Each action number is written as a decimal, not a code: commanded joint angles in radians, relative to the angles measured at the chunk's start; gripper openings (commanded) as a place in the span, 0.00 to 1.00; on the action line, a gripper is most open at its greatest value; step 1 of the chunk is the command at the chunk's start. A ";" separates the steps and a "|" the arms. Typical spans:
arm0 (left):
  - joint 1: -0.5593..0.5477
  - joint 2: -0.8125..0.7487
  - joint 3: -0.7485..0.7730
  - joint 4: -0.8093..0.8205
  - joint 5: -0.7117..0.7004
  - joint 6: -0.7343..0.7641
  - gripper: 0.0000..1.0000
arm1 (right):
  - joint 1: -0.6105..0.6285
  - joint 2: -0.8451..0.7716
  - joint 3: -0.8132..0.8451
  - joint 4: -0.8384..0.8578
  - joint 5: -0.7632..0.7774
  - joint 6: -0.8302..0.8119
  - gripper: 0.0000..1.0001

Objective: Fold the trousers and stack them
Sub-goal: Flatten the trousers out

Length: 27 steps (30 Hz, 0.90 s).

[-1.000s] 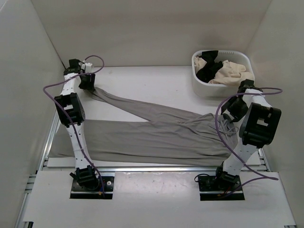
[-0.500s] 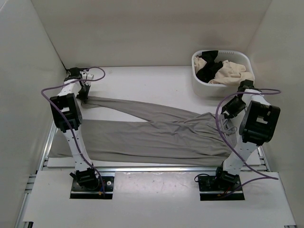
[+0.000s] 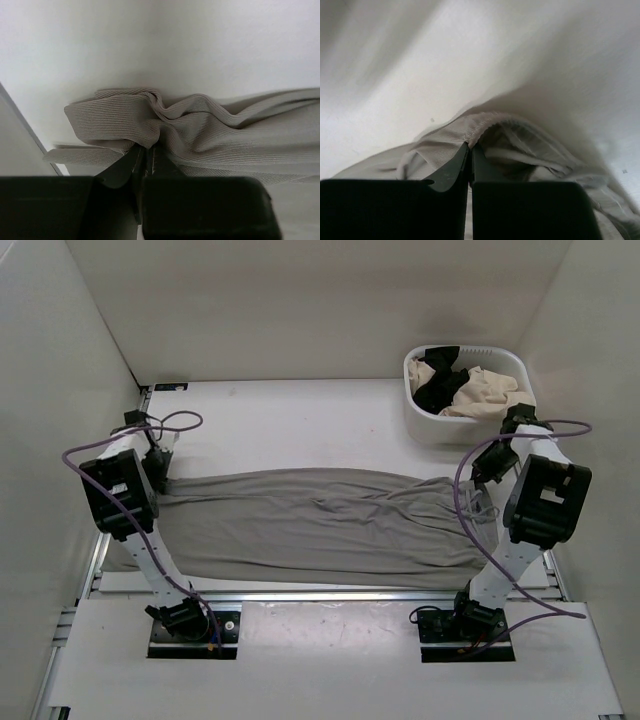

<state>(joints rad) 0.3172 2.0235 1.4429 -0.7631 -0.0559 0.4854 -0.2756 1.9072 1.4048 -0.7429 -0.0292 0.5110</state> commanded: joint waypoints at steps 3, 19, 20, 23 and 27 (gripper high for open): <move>0.085 -0.029 -0.012 -0.105 0.036 0.007 0.19 | -0.017 -0.096 -0.099 -0.105 -0.032 -0.049 0.00; 0.191 0.039 0.381 -0.254 0.409 -0.030 0.76 | -0.060 -0.105 -0.064 -0.125 -0.011 -0.097 0.22; 0.174 0.056 0.398 -0.254 0.384 -0.030 0.72 | -0.060 -0.096 -0.064 -0.125 -0.011 -0.097 0.22; 0.154 0.130 0.433 -0.271 0.291 -0.012 0.58 | -0.060 -0.085 -0.055 -0.125 -0.011 -0.097 0.22; 0.126 0.187 0.453 -0.361 0.281 0.051 0.58 | -0.060 -0.085 -0.066 -0.125 -0.011 -0.097 0.22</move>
<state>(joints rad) 0.4690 2.1700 1.8896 -1.0286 0.2367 0.4858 -0.3344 1.8114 1.3140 -0.8478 -0.0303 0.4332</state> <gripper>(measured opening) 0.579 0.219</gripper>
